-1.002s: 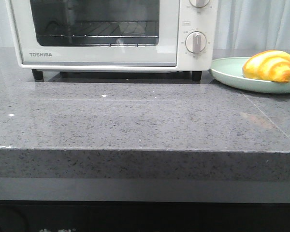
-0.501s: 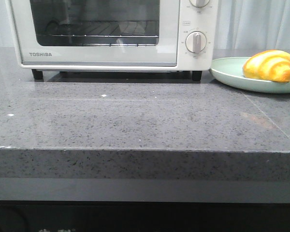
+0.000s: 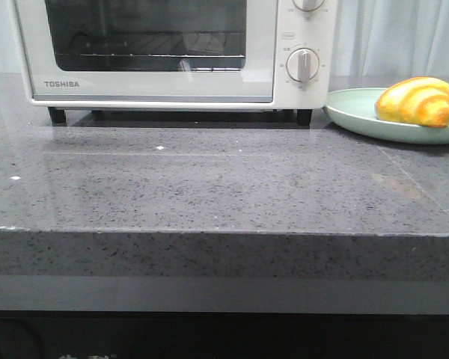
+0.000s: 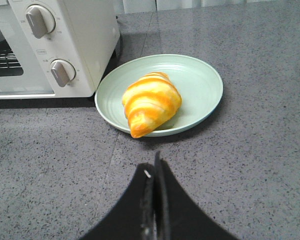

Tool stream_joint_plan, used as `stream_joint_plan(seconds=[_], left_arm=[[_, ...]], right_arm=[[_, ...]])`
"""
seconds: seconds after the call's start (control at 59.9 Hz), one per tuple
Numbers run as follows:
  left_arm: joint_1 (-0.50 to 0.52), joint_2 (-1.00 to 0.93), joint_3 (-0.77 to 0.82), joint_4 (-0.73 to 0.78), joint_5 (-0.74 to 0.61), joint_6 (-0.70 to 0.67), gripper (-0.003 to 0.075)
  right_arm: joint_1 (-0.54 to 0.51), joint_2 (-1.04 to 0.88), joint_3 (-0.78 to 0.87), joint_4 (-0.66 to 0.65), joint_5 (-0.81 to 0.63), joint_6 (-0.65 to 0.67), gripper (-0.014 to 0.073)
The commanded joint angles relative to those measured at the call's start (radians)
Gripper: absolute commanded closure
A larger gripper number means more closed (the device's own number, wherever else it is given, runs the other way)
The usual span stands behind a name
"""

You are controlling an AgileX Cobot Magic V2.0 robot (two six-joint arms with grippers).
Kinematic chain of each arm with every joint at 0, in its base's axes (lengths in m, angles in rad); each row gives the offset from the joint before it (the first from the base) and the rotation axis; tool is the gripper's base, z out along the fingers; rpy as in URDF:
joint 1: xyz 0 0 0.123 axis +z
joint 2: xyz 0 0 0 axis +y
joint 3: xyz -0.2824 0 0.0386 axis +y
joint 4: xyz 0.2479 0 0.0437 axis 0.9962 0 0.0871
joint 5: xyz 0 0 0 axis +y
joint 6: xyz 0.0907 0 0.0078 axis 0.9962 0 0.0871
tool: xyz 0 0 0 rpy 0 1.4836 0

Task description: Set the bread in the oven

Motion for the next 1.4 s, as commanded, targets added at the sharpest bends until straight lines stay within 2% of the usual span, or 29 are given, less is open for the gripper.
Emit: stream_joint_plan(seconds=[0.0, 0.2, 0.384, 0.685, 0.868, 1.386], left_arm=[[-0.015, 0.04, -0.088, 0.0, -0.09, 0.0, 0.0741], [-0.015, 0.123, -0.131, 0.0, -0.085, 0.0, 0.0741], [-0.015, 0.135, -0.131, 0.0, -0.016, 0.0, 0.0741], [-0.048, 0.083, -0.129, -0.008, 0.204, 0.0, 0.0741], [-0.082, 0.047, -0.057, -0.015, 0.3, 0.0, 0.0741], [-0.189, -0.032, 0.235, -0.077, 0.292, -0.002, 0.0741]], right_arm=[[0.003, 0.013, -0.038, 0.008, -0.081, 0.0, 0.0654], [0.003, 0.013, -0.038, 0.008, -0.081, 0.0, 0.0654], [0.003, 0.013, -0.038, 0.008, -0.081, 0.0, 0.0654], [0.003, 0.013, -0.038, 0.008, -0.082, 0.0, 0.0654], [0.003, 0.013, -0.038, 0.008, -0.082, 0.0, 0.0654], [0.003, 0.013, -0.038, 0.008, -0.07, 0.0, 0.0654]])
